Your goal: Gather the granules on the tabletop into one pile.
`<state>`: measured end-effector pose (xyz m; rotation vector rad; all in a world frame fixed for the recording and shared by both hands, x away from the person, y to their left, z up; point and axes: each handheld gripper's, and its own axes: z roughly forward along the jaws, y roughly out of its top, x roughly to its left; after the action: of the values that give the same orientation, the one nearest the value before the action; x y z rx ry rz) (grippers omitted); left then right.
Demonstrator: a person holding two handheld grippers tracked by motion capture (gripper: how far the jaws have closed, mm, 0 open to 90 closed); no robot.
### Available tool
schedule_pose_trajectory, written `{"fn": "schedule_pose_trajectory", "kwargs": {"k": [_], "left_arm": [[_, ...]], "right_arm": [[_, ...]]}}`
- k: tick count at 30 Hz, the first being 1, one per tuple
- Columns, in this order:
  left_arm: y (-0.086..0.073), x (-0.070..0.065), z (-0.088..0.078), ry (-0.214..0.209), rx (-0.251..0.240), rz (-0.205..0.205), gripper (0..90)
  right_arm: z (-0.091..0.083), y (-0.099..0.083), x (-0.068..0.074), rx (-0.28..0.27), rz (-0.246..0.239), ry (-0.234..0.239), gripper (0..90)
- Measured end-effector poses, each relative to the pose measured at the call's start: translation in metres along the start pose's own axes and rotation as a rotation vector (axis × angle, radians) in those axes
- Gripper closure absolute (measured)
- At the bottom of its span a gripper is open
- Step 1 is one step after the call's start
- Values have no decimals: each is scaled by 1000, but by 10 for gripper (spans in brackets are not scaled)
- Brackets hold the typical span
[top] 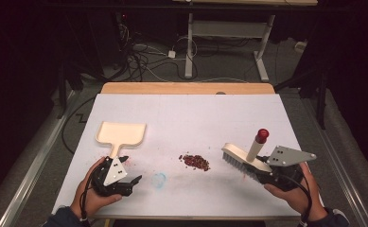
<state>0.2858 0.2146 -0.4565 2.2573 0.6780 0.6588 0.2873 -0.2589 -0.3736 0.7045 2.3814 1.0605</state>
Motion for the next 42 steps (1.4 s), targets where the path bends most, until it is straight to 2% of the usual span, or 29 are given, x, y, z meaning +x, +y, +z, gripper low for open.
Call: {"fn": "schedule_pose_trajectory", "kwargs": {"k": [5,6,7,10,12,13,15,21,24,25,26,29,30,32,35,36,37,38,39,41,42], "left_arm": [[0,-2,0,-2,8,6,218],[0,-2,1,-3,8,6,218],[0,-1,1,-3,9,5,218],[-1,0,1,-7,10,-2,218],[-2,0,1,-8,12,-4,218],[-2,0,1,-9,12,-5,218],[-1,-1,1,-10,16,-1,218],[-1,-2,4,-22,27,10,218],[-1,-2,5,-25,29,11,218],[-1,-3,5,-25,30,12,218],[-1,-3,5,-26,31,11,218],[-1,-3,6,-27,34,13,218],[0,-3,6,-28,36,15,218],[0,-3,6,-29,40,19,218],[0,-4,7,-31,47,22,218],[0,-4,8,-32,47,23,218],[0,-4,8,-35,47,22,218],[0,-4,8,-31,46,30,218],[0,-4,9,-31,47,29,218],[0,-5,9,-35,50,32,218],[0,-5,9,-35,51,34,218]], "right_arm": [[-5,-12,-4,23,16,22,671],[-6,-15,-5,26,17,35,670],[-8,-21,-8,26,19,68,670],[-10,-27,-10,37,23,85,670],[-11,-31,-12,59,22,92,670],[-11,-35,-15,86,34,104,670],[-10,-37,-19,115,57,93,669],[-3,-44,-30,170,62,106,663],[0,-45,-38,157,62,110,644],[0,-44,-44,143,49,100,583],[0,-44,-44,143,49,100,583],[0,-40,-52,107,65,63,583],[1,-38,-55,99,69,51,552],[7,-31,-65,96,107,1,531],[13,-27,-72,77,136,-6,510],[16,-25,-75,79,162,-29,494],[23,-21,-83,76,219,-44,509],[27,-19,-88,63,240,-52,511],[27,-19,-88,63,240,-52,511],[35,-17,-97,54,295,-39,539],[43,-15,-105,34,339,-62,563]]}}
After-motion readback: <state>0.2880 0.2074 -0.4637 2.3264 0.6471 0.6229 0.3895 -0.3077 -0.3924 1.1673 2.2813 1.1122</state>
